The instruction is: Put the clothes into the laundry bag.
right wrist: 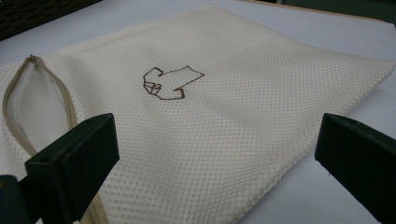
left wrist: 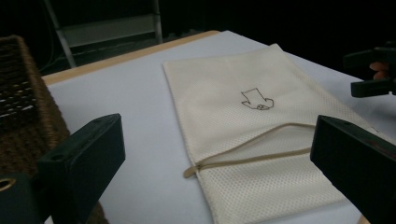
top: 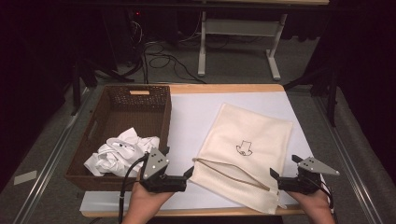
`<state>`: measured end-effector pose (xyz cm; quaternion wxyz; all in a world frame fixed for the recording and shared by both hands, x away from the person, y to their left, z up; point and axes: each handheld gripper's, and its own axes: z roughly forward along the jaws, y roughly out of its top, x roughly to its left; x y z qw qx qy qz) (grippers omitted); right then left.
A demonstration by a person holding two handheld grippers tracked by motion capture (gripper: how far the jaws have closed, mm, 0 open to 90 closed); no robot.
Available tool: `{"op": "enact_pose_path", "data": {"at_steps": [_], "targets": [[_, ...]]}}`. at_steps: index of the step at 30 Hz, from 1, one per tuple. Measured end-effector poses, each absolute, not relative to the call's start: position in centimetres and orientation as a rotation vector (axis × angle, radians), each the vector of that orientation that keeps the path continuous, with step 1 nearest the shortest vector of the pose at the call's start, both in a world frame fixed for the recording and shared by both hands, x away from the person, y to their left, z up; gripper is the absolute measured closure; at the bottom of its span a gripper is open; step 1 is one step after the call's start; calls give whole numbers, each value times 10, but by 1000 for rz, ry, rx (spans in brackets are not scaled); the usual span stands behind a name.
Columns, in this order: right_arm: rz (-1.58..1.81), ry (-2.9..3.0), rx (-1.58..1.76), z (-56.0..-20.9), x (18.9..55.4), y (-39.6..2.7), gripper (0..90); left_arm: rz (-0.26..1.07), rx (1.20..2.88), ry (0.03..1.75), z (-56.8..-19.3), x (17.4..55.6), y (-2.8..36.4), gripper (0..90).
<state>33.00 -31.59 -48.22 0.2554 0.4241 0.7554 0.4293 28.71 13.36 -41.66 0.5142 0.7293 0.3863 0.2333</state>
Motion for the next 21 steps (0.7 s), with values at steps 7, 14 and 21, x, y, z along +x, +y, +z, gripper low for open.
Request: {"op": "enact_pose_path", "data": {"at_steps": [7, 14, 21], "targets": [[1167, 2052, 1155, -483, 330, -317, 4, 625, 1726, 995, -412, 290, 162, 41], [1168, 2049, 1161, -483, 331, -318, 3, 683, 1719, 1073, -414, 293, 192, 41], [1162, 2054, 1160, -484, 332, -319, 3, 738, 1696, 1133, -416, 293, 213, 41]]}}
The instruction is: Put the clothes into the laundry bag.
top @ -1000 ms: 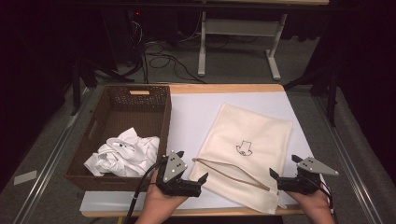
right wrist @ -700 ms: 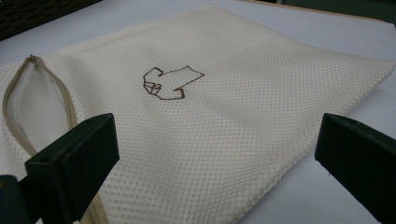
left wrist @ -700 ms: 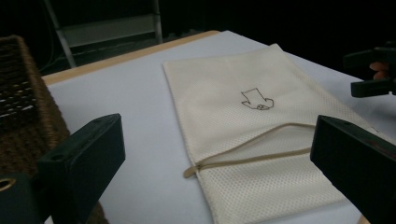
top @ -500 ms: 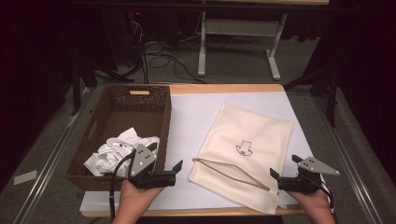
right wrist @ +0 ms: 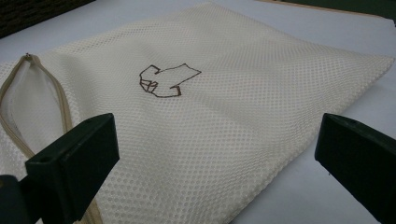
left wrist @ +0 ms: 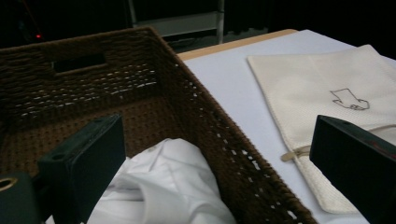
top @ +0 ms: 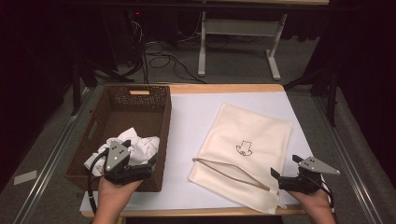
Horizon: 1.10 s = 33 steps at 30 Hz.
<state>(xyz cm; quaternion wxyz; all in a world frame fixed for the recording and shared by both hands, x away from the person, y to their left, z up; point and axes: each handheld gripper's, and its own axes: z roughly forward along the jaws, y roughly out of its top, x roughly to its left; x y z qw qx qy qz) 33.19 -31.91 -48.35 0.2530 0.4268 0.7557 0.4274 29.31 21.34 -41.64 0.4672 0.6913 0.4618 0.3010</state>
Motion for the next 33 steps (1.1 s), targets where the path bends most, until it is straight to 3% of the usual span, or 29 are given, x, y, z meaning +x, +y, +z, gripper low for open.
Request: {"op": "enact_pose_path", "data": {"at_steps": [13, 33], "targets": [[1159, 2056, 1163, -484, 332, -320, 3, 793, 1587, 1270, -416, 286, 269, 34], [1136, 2069, 1186, -488, 334, -319, 4, 795, 1575, 1306, -414, 296, 283, 30]]}}
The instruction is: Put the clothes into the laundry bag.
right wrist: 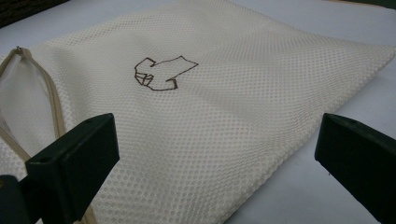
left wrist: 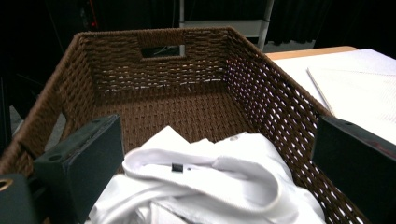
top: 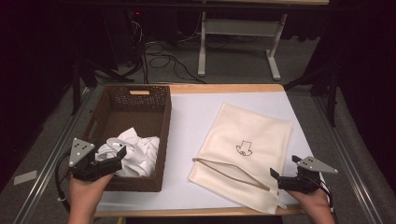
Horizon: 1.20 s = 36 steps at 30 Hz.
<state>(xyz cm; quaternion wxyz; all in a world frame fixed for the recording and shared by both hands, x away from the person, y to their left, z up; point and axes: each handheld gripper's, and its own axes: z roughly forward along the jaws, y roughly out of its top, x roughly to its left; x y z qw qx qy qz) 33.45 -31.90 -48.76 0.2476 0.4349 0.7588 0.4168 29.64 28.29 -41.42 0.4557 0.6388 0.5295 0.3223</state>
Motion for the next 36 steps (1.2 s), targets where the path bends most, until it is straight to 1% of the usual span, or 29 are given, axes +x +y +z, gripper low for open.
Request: {"op": "enact_pose_path", "data": {"at_steps": [2, 6, 9, 11, 15, 18, 20, 23, 24, 26, 32, 34, 36], "targets": [[1137, 2070, 1188, -489, 335, -320, 4, 771, 1608, 1315, -410, 305, 285, 39], [1134, 2079, 1195, -490, 336, -320, 4, 700, 1750, 1375, -407, 326, 284, 25], [1142, 2078, 1190, -489, 335, -320, 4, 721, 1838, 1382, -403, 336, 278, 20], [1142, 2082, 1187, -488, 335, -319, 4, 684, 1875, 1394, -404, 343, 275, 5], [1141, 2087, 1185, -488, 334, -318, 4, 645, 1959, 1455, -411, 357, 273, 4], [1145, 2087, 1184, -488, 334, -318, 4, 506, 2013, 1537, -416, 370, 277, 0], [1148, 2089, 1184, -488, 334, -318, 4, 450, 2046, 1584, -418, 377, 280, 1], [1146, 2093, 1178, -489, 335, -317, 4, 404, 2105, 1673, -424, 388, 285, 1], [1145, 2095, 1174, -489, 335, -317, 4, 367, 2114, 1717, -428, 392, 288, 1], [1143, 2094, 1172, -489, 335, -317, 4, 249, 2106, 1799, -435, 401, 295, 2], [1145, 2098, 1176, -489, 334, -316, 5, -27, 2086, 1952, -459, 416, 307, 2], [1143, 2100, 1172, -489, 334, -316, 4, -93, 2067, 1983, -468, 419, 308, 0], [1144, 2099, 1171, -490, 334, -316, 4, -135, 2130, 1989, -479, 424, 302, 0]]}}
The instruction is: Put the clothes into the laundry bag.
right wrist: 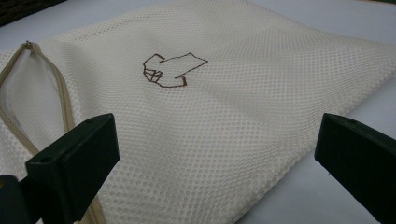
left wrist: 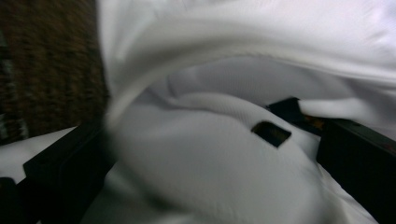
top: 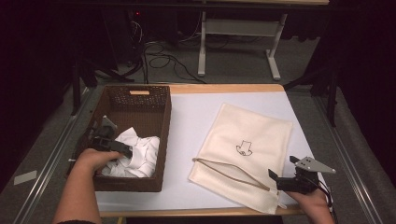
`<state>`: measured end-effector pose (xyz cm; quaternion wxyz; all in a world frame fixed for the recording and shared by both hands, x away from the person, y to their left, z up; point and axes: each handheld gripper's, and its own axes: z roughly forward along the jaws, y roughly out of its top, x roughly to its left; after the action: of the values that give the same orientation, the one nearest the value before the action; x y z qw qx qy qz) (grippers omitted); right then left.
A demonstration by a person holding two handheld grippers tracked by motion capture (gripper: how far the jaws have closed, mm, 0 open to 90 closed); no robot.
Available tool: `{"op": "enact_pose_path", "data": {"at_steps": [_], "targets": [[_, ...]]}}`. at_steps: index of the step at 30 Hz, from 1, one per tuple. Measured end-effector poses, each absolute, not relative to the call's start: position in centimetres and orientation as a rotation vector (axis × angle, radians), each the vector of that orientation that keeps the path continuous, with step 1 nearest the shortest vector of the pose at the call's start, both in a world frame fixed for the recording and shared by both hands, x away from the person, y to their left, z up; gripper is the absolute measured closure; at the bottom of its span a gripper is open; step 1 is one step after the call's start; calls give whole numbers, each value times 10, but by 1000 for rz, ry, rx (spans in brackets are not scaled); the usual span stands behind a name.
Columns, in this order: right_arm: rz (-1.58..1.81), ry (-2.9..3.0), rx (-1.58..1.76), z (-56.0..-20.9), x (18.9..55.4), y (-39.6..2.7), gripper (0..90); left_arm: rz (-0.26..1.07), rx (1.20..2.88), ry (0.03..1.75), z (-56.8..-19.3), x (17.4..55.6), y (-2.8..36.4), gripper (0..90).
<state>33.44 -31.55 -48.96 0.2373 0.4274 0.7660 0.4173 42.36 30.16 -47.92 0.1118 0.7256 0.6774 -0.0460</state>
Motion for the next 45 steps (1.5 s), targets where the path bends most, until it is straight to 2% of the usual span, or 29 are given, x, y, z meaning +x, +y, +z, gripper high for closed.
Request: {"op": "enact_pose_path", "data": {"at_steps": [4, 12, 17, 19, 22, 24, 26, 29, 34, 37, 45], "targets": [[1139, 2098, 1179, -490, 335, -316, 5, -165, 2193, 1994, -488, 428, 294, 0], [1139, 2102, 1172, -490, 335, -314, 4, -69, 2324, 1935, -494, 426, 280, 4], [1141, 2096, 1176, -490, 334, -314, 5, -30, 2327, 1915, -491, 424, 279, 77], [1140, 2093, 1183, -489, 333, -314, 5, -1, 2327, 1879, -488, 422, 278, 150], [1141, 2096, 1178, -490, 334, -315, 5, 49, 2321, 1814, -483, 419, 276, 413], [1141, 2093, 1182, -490, 334, -315, 5, 53, 2327, 1773, -481, 418, 275, 520], [1143, 2093, 1187, -490, 334, -315, 5, 53, 2322, 1741, -480, 417, 274, 611], [1145, 2089, 1191, -490, 334, -315, 6, 63, 2319, 1716, -478, 415, 274, 688], [1145, 2088, 1189, -490, 334, -316, 7, 133, 2299, 1651, -471, 412, 273, 727], [1146, 2088, 1182, -490, 334, -315, 7, 258, 2277, 1591, -462, 408, 272, 731], [1143, 2085, 1181, -491, 335, -315, 10, 510, 2056, 1455, -437, 390, 282, 742]]}}
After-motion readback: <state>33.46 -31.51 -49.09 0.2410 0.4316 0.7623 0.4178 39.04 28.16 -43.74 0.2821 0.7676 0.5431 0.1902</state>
